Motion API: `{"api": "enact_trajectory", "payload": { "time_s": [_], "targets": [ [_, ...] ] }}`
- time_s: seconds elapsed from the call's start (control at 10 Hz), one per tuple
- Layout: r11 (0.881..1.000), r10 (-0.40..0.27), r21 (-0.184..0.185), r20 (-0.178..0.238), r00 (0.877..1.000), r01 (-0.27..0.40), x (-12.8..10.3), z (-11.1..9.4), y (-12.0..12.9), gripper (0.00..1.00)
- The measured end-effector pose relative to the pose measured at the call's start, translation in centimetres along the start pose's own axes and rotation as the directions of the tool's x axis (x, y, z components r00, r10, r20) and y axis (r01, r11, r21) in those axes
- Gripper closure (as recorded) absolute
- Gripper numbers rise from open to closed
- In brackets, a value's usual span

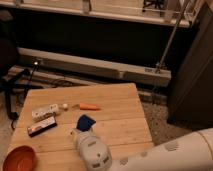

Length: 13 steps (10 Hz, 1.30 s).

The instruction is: Place the white sponge in the ceramic cup

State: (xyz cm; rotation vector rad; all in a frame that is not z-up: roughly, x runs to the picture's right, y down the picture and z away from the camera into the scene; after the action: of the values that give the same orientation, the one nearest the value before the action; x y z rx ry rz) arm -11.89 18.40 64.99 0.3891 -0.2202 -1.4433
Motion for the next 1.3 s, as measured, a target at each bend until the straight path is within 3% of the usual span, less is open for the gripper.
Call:
{"api": "enact_trajectory", "payload": {
  "time_s": [0.6, 1.3],
  "targets": [
    [0.996, -0.048, -0.078, 0.043, 0.998, 0.051, -1.2, 0.7, 0.1, 1.0],
    [0.987, -0.076, -0.138, 0.075, 0.994, 0.086, -1.6, 1.0, 0.1, 1.0]
  ]
}}
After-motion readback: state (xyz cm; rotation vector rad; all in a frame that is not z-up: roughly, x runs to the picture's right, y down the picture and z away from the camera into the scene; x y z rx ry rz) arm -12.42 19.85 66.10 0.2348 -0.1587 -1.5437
